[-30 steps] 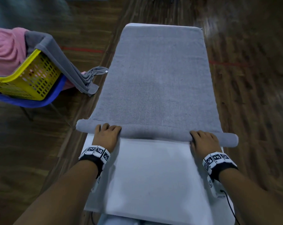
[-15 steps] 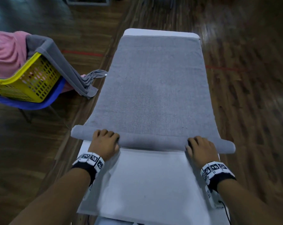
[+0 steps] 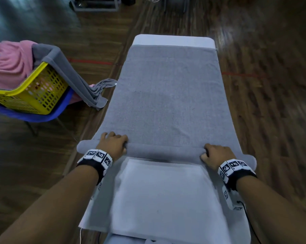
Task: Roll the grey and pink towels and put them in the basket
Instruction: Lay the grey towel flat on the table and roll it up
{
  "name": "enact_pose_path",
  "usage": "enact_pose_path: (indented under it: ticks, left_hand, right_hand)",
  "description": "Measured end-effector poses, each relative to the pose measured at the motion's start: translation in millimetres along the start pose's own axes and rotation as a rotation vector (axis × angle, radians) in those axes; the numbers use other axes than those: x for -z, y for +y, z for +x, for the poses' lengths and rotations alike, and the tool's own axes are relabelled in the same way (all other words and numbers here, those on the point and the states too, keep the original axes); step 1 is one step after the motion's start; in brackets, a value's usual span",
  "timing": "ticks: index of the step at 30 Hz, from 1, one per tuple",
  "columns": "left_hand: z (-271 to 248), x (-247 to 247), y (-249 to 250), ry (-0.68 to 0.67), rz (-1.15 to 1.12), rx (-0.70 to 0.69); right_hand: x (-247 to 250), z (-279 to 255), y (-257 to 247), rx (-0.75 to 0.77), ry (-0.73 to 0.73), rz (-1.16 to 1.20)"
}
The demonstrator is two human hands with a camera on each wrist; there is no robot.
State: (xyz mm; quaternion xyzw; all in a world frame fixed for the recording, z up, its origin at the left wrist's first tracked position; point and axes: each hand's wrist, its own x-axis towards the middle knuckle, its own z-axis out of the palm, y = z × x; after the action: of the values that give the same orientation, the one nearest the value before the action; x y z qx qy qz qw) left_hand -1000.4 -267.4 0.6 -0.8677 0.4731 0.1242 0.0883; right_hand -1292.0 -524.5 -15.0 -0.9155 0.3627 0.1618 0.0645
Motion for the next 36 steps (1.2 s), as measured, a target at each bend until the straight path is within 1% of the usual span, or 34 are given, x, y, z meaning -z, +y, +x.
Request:
enact_pose_path:
  ticks: [2, 3, 4, 5, 8, 11, 14, 17, 20, 23, 24, 25, 28, 29, 30, 32, 34, 36]
  left_hand:
    - [-7.5, -2.7, -0.2, 0.138, 0.02, -0.018]
    - [-13.3, -7.2, 2.1, 0.185, 0.024, -0.024]
    - [-21.2, -14.3, 5.6, 0.211, 0.016, -0.03]
    - [-29.7, -23.1, 9.5, 0.216, -0.005, -0.03]
    - [-46.2, -44.3, 17.5, 0.163, -0.074, 0.041]
    - [-41.5, -49.2, 14.5, 0.1, -0.098, 0.098]
    - [-25.5, -42.3, 7.6, 0.059, -0.063, 0.119]
    - [-11.3, -30.1, 2.5, 0.043, 0.014, 0.123]
    - [-0.4, -15.1, 0.2, -0.005, 0.065, 0.121]
    - [7.5, -4.0, -1.9, -0.093, 0.03, 0.092]
    - [8.5, -2.4, -2.4, -0.093, 0.016, 0.095]
    - [7.9, -2.0, -2.8, -0.052, 0.009, 0.101]
    - [-2.6, -8.4, -0.9, 0.218, 0.003, 0.117]
    - [-7.6, -13.3, -0.7, 0.268, 0.009, 0.115]
    - [-13.2, -18.9, -0.9, 0.261, 0.016, 0.109]
    - [-21.8, -29.1, -4.1, 0.159, 0.016, 0.111]
    - [-25.5, -34.2, -11.2, 0.08, -0.007, 0.117]
    - [-25.1, -34.0, -18.3, 0.042, -0.021, 0.115]
  right_hand:
    - [-8.8, -7.0, 0.0, 0.007, 0.179, -0.047]
    - [-14.5, -12.0, -2.1, 0.012, 0.26, -0.052]
    - [-21.6, -17.9, -5.1, 0.022, 0.316, -0.047]
    - [-28.5, -23.6, -8.8, 0.03, 0.339, -0.038]
    - [-42.0, -32.1, -14.2, 0.038, 0.313, -0.016]
    - [-39.2, -30.9, -8.2, 0.067, 0.257, -0.018]
    - [-29.6, -21.3, -2.6, 0.072, 0.171, -0.023]
    - [-19.8, -12.6, -1.8, 0.068, 0.132, 0.016]
    - [-8.6, -6.4, -4.3, 0.04, 0.077, -0.014]
    - [2.6, -0.3, -8.2, -0.009, -0.026, 0.002]
    - [3.7, 0.7, -8.0, -0.018, -0.032, 0.008]
    - [3.9, 0.6, -7.4, -0.017, -0.005, -0.001]
    - [-3.9, -5.9, -7.6, 0.035, 0.223, -0.039]
    - [-7.6, -9.7, -10.5, 0.07, 0.274, -0.028]
    - [-12.0, -14.1, -14.2, 0.103, 0.29, -0.029]
    - [-22.9, -20.3, -21.8, 0.133, 0.256, -0.069]
    - [-29.4, -21.1, -26.9, 0.119, 0.229, -0.093]
    - [-29.3, -17.4, -28.3, 0.102, 0.219, -0.078]
